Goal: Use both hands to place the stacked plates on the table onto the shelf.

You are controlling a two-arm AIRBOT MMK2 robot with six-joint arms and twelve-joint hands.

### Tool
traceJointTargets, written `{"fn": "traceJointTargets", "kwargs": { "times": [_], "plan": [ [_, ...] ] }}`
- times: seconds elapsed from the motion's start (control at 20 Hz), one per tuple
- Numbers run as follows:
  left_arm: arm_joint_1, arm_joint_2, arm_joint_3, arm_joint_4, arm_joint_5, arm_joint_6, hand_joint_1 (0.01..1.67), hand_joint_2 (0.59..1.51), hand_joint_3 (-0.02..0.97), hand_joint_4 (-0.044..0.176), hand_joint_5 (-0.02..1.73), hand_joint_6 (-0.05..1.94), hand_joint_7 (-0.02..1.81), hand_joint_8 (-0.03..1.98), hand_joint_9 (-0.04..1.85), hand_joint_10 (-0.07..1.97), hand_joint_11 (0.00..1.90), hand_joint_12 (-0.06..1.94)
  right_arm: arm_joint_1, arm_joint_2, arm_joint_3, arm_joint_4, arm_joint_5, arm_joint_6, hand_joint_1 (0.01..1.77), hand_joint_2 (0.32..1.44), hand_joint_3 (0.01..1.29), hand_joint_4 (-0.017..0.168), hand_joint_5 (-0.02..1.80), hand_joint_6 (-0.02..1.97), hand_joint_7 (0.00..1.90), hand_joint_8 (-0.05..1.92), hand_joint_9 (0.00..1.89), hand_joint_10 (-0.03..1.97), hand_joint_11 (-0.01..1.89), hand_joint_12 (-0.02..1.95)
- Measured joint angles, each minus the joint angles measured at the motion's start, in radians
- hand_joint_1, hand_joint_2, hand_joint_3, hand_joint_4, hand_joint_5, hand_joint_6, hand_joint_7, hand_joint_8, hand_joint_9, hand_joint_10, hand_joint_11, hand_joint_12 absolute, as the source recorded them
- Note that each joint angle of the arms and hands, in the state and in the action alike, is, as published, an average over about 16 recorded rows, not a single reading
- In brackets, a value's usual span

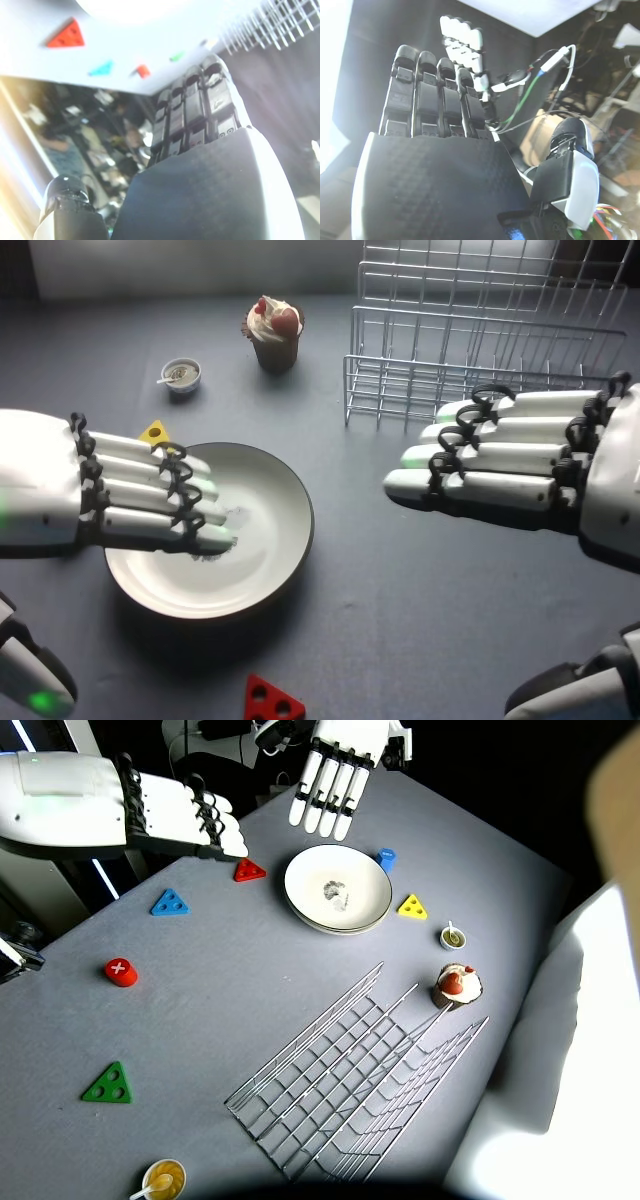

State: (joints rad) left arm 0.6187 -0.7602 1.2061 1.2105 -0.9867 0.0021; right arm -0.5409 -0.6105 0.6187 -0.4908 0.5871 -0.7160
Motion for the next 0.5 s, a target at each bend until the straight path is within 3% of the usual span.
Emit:
{"fn": "traceJointTargets", "kwargs": {
  "times": [0.5],
  "plan": [
    [0.074, -0.037, 0.092, 0.016, 0.024, 0.000, 0.04, 0.906, -0.001, 0.001, 0.10, 0.00, 0.12, 0.00, 0.12, 0.00, 0.13, 0.05, 0.054, -0.103, 0.037, 0.045, -0.079, -0.148, 0.04, 0.88, 0.01, 0.001, 0.18, 0.02, 0.22, 0.00, 0.23, 0.01, 0.23, 0.03]
  ]
}}
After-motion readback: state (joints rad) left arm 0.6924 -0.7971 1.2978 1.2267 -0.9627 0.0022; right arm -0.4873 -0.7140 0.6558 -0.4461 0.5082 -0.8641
